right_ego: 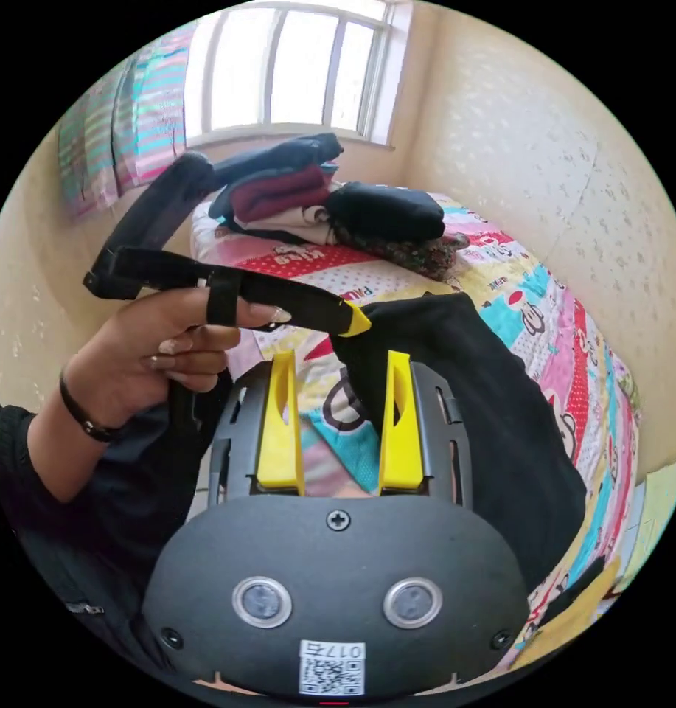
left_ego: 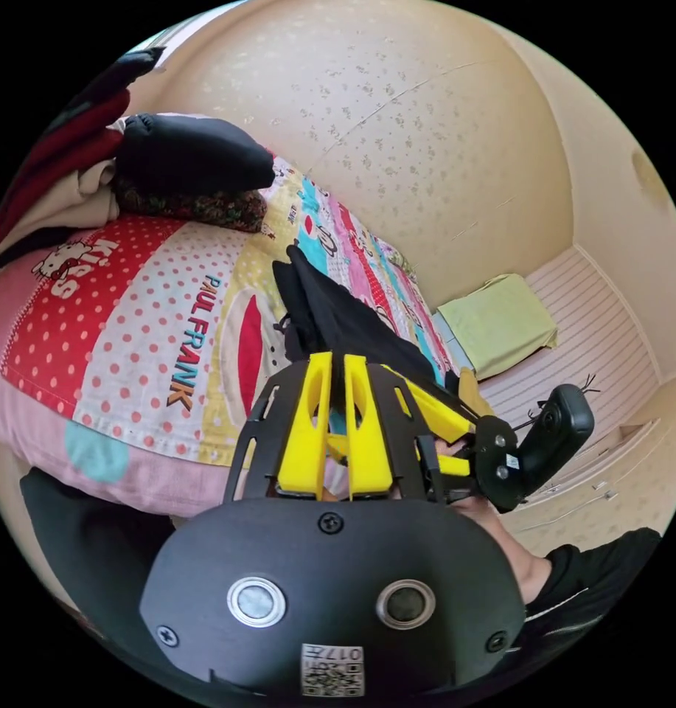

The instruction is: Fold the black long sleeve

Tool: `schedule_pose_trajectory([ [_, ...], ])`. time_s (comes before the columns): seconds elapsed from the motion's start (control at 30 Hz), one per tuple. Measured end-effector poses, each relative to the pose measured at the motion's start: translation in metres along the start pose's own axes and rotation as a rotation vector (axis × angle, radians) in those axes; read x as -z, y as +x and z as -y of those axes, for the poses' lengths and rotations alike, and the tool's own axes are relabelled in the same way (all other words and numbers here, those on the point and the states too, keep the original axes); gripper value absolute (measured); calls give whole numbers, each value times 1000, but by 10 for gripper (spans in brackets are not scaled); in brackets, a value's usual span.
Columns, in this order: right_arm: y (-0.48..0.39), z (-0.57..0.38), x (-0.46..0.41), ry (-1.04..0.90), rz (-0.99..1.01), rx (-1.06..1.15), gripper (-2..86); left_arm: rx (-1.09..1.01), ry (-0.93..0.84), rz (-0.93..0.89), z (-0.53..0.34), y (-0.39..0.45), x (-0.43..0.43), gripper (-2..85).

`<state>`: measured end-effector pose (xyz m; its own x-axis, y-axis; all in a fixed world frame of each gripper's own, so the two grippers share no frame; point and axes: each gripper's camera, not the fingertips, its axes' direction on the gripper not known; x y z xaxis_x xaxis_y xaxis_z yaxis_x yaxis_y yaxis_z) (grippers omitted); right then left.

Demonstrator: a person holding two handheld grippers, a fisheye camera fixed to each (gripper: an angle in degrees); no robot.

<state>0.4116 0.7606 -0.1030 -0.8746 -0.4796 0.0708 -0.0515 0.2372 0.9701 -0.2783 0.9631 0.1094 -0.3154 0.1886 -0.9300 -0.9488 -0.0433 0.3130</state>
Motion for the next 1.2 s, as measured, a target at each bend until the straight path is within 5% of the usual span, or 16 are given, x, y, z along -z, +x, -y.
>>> schedule_pose_trajectory([
  [0.3,-60,46,-42,-175,-399,133,131,21,-17,-60,-1,-24,7,42],
  [0.63,-19,37,-1,-22,-472,40,72,59,106,-236,-12,-44,40,5],
  [0.73,48,18,53,91,-377,-165,67,29,157,-192,-16,-44,59,4],
  [0.9,202,-138,138,431,8,-896,65,30,97,-179,-24,-44,44,35],
  [1.0,223,-231,142,435,-76,-1142,63,31,64,-222,-29,-40,20,27],
  [1.2,232,-328,129,341,-93,-1295,57,-72,-80,-204,-46,7,-48,20],
])
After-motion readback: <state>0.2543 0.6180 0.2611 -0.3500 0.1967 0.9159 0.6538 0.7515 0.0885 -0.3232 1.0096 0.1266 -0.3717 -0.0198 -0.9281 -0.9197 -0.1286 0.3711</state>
